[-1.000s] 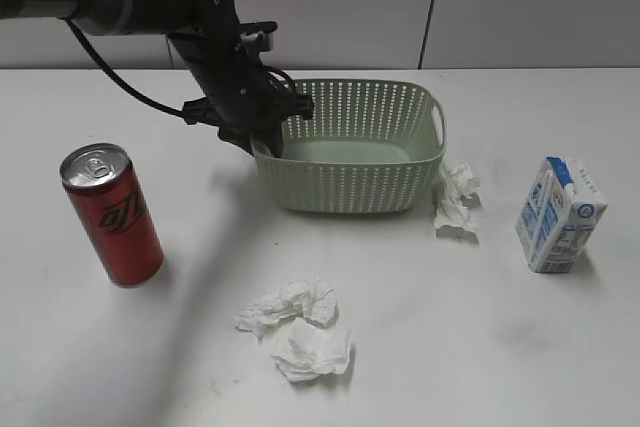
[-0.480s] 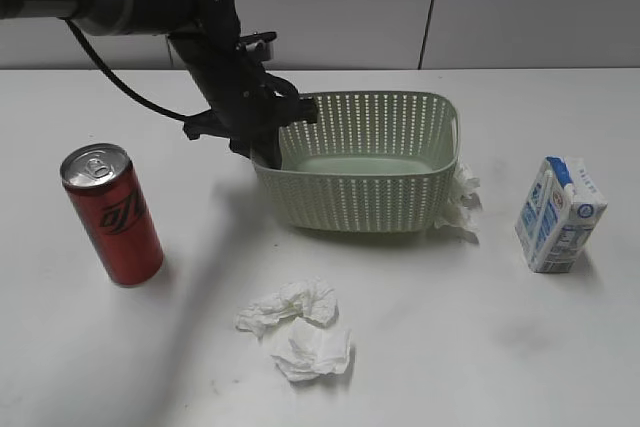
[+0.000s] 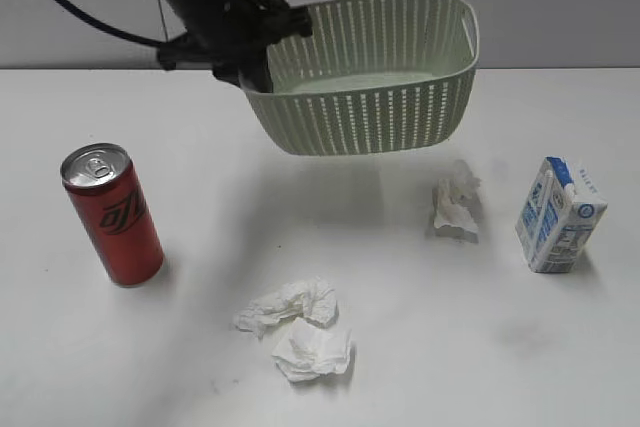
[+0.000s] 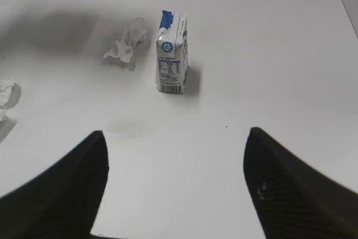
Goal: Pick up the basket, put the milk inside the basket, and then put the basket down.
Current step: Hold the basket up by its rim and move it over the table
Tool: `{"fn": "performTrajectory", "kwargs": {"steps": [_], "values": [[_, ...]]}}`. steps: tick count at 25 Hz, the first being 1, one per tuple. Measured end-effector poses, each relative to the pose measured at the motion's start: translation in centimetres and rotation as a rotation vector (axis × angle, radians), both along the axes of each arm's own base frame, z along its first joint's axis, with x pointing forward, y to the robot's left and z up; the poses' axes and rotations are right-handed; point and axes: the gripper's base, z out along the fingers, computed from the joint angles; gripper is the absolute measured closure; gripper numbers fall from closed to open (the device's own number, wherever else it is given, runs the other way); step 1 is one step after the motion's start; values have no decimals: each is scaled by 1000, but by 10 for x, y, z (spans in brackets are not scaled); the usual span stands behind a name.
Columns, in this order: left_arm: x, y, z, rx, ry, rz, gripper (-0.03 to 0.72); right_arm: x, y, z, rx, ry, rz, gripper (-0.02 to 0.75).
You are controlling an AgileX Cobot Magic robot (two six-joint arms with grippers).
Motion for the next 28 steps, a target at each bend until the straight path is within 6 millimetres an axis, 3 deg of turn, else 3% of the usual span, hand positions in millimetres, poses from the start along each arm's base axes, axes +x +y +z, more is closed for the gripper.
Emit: {"fn": "performTrajectory", "kwargs": {"steps": [4,8,12,21,28], "values": [[-33,-4,35,95,-59,75,681,0,0,0,1,0,-1,165],[-67,-12,40,103,-31,72,681,0,0,0,1,0,-1,165],[-95,-16,26,90,73,62,681,0,0,0,2,0,-1,165],[-139,-4,-24,133,170,45,681,0,0,0,2,0,-1,165],[-151,9,-41,143,163,55,681,0,0,0,4,1,-2,165]]}}
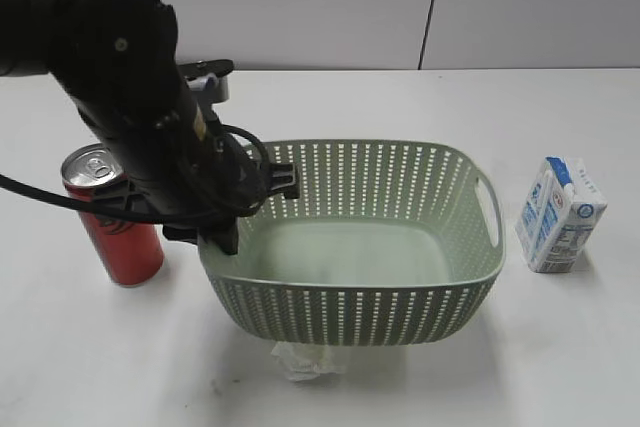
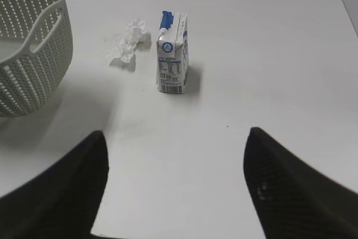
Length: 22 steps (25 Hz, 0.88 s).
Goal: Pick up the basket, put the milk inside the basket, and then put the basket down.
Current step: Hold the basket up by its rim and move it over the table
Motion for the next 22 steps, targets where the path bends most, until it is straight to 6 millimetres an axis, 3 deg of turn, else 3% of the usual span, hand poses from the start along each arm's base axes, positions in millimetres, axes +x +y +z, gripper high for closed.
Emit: {"fn": "performTrajectory", "kwargs": {"steps": [5,11,16,22], "values": [[2,-1,1,-11,-25,-1,681,3,0,4,35,23,-18,165],[4,-1,1,-7,-54,-13,681,38,5,28,40,186,-37,165],[6,1,1,19,-79,-33,681,93,13,41,27,387,-39,165],[6,1,1,22,-82,-35,681,174,26,28,63,540,-38,165]]}}
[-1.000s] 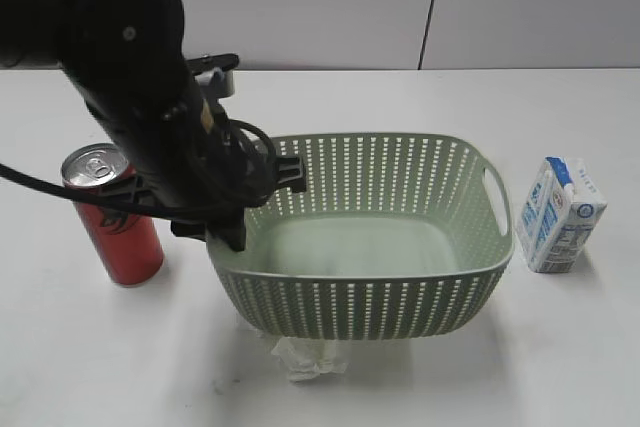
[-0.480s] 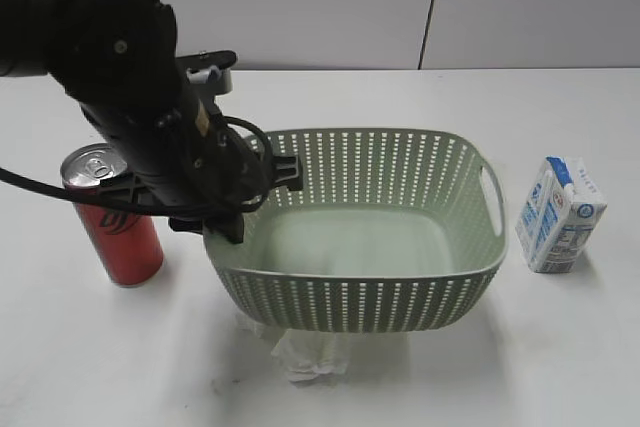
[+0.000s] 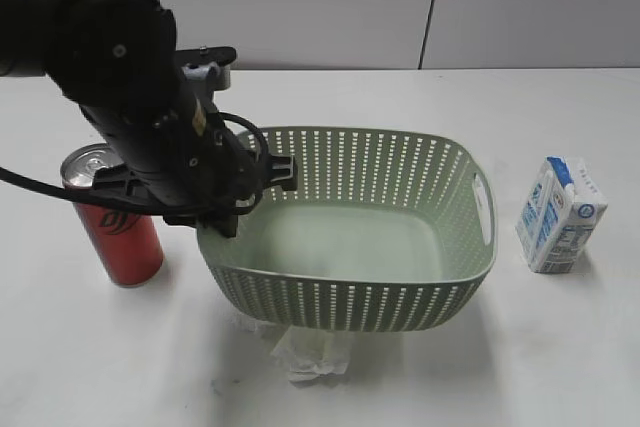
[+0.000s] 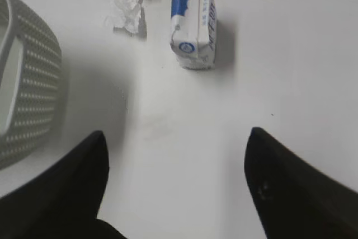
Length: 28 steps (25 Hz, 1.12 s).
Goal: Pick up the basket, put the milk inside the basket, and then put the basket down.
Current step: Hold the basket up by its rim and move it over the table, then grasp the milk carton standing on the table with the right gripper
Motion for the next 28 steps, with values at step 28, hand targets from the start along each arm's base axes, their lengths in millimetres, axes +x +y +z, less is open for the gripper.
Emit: {"fn": "performTrajectory", "kwargs": {"steps": [28], "values": [[1,-5,1,-62,-8,21,681,152,14,-151,-90,260,0,321]]}}
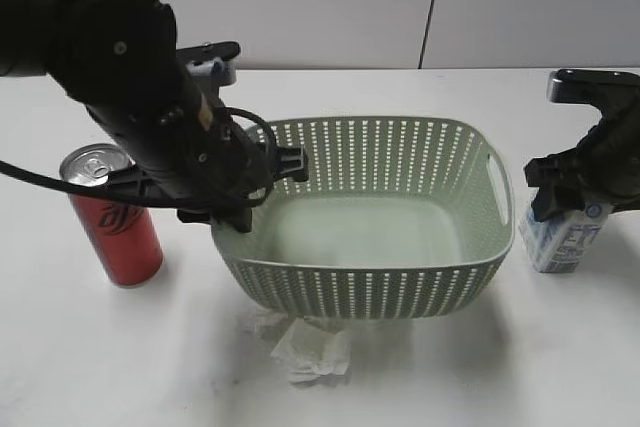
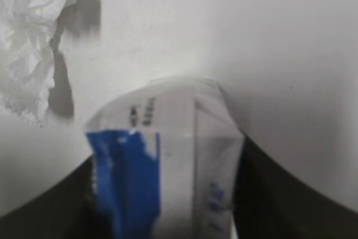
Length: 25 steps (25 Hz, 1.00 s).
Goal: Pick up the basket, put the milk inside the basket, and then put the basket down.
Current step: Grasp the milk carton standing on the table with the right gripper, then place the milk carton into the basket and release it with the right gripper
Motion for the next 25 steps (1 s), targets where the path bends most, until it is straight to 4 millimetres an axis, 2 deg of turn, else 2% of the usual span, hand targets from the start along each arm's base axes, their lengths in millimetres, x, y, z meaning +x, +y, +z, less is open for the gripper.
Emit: {"fn": "performTrajectory", "kwargs": {"steps": [1,2,7,10,13,19,22,25], "values": [[1,-1,0,-7,-7,1,681,0,0,0,0,0,0,393],[1,-1,0,-12,-10,1,681,0,0,0,-2,-1,2,430],[2,-2,1,-19,-17,2,681,0,0,3,-3,25,6,426],[2,-2,1,-21,-19,2,681,-4,0,15,-1,45,14,428],[2,-2,1,-24,-22,2,681,-5,0,47,5,-9,23,428],[3,-3,1,-33,-29,4,681,-23,-1,129,26,-156,40,428],[3,-3,1,-33,-29,4,681,-35,0,154,48,-194,54,428],[3,-3,1,-33,-29,4,681,-50,3,170,83,-203,86,428]]}}
